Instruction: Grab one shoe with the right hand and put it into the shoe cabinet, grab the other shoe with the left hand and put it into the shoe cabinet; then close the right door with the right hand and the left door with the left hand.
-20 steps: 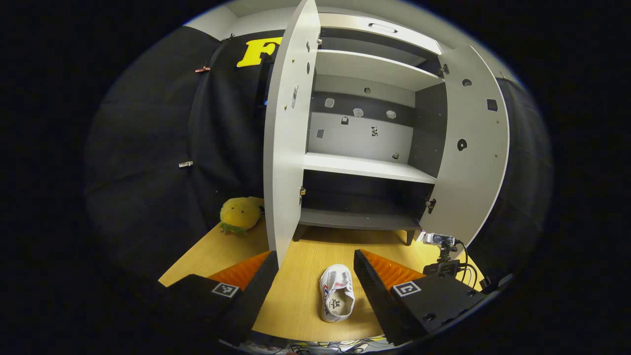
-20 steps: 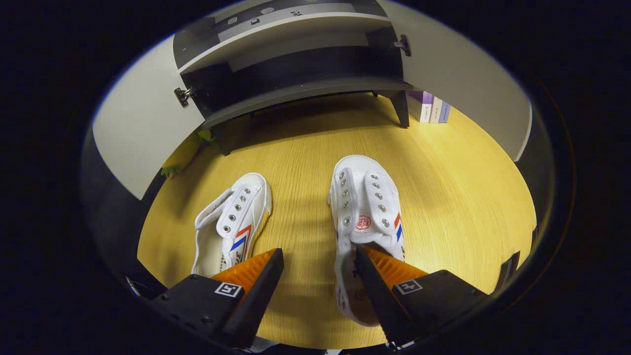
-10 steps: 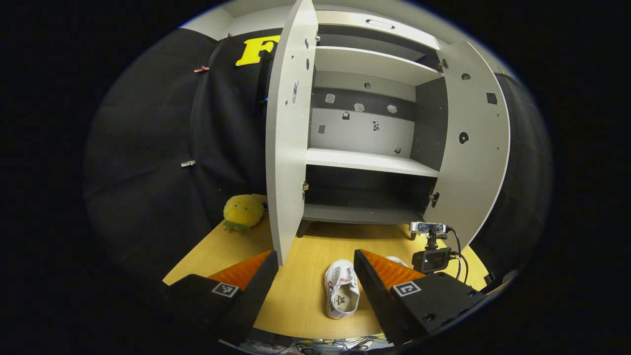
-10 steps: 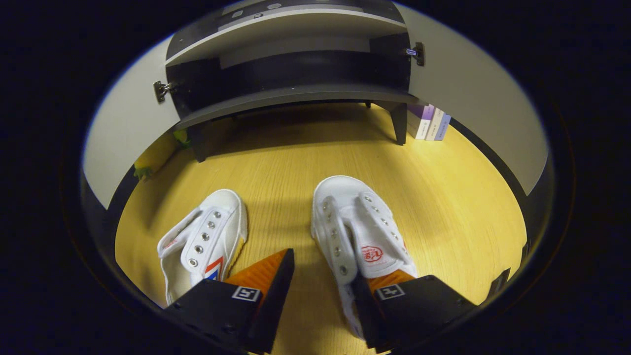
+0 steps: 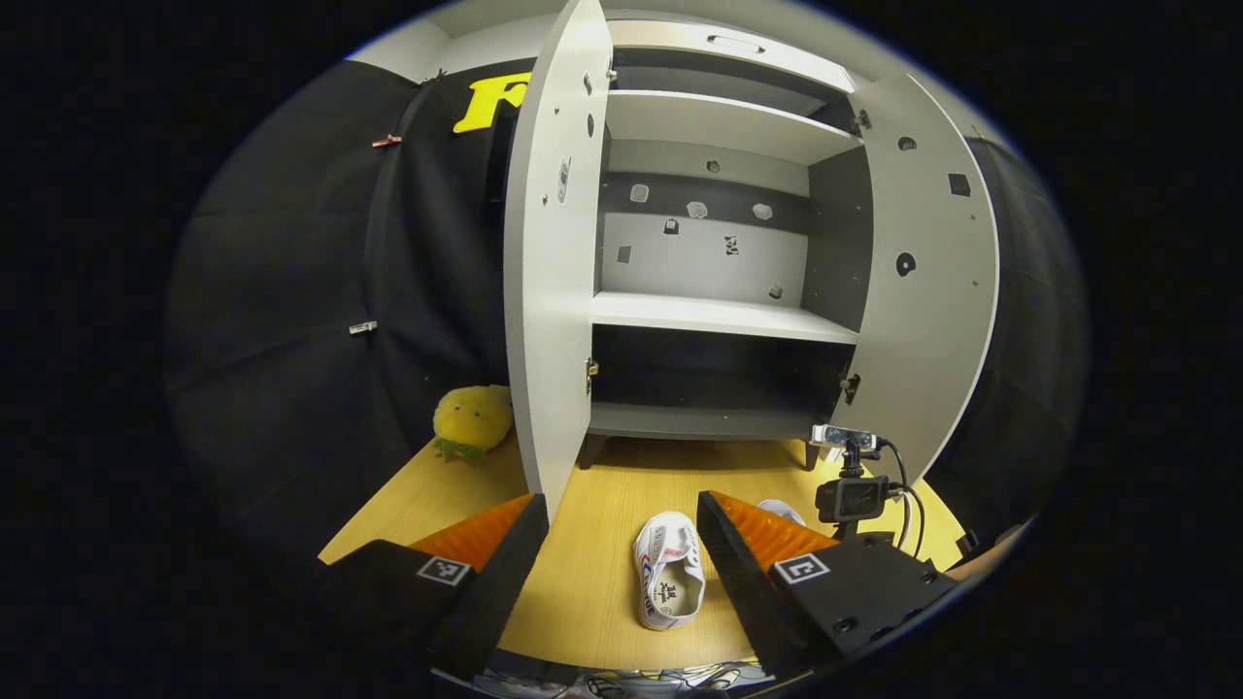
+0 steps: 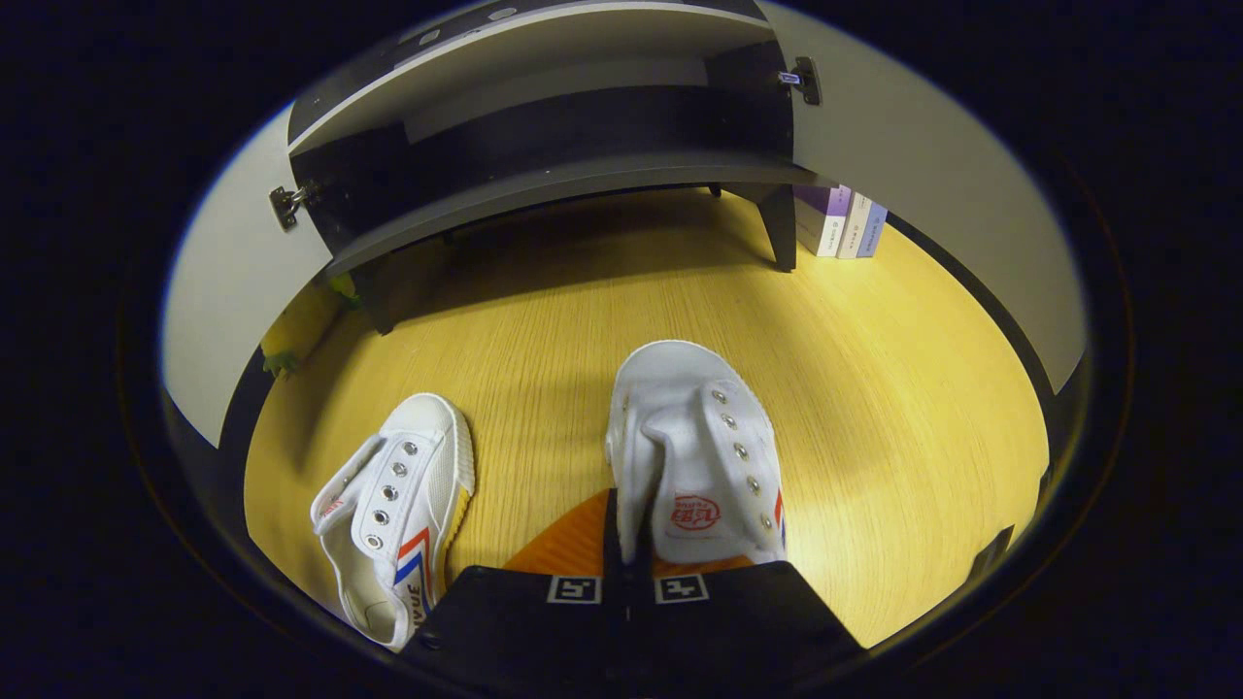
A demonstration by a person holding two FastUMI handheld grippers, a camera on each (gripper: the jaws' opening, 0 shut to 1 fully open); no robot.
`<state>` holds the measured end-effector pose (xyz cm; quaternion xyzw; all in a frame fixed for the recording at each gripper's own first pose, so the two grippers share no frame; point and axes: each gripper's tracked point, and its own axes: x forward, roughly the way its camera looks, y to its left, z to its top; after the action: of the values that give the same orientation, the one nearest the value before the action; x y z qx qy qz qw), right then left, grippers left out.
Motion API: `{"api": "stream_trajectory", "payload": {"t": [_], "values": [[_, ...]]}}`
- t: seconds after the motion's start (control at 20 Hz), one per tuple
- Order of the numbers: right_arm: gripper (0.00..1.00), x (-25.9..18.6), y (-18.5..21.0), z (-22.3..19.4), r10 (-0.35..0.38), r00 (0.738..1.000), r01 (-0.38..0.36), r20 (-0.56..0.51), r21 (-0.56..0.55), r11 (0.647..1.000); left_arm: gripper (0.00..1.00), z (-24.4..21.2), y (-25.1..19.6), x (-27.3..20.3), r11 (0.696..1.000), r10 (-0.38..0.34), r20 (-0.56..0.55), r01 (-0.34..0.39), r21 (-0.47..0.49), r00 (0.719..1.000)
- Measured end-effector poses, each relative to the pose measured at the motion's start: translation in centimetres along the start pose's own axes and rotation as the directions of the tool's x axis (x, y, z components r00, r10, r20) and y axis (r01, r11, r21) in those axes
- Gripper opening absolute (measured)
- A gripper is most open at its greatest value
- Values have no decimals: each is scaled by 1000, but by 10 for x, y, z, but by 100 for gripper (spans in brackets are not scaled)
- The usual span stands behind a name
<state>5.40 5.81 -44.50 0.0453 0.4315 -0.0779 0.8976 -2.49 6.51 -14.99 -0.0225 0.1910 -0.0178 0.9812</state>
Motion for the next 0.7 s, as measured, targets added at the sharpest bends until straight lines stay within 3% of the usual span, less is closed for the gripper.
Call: {"api": "stream_trajectory", "payload": {"t": [0.5,0.7], "values": [[5,-32,5,11,63,997,-62,41,-19,998,97,-6,-2,-5,1000,-17,2,17,25,1000],[5,-60,12,29,96,992,-88,85,-85,992,97,-2,1,-3,999,-22,16,22,36,1000]]}}
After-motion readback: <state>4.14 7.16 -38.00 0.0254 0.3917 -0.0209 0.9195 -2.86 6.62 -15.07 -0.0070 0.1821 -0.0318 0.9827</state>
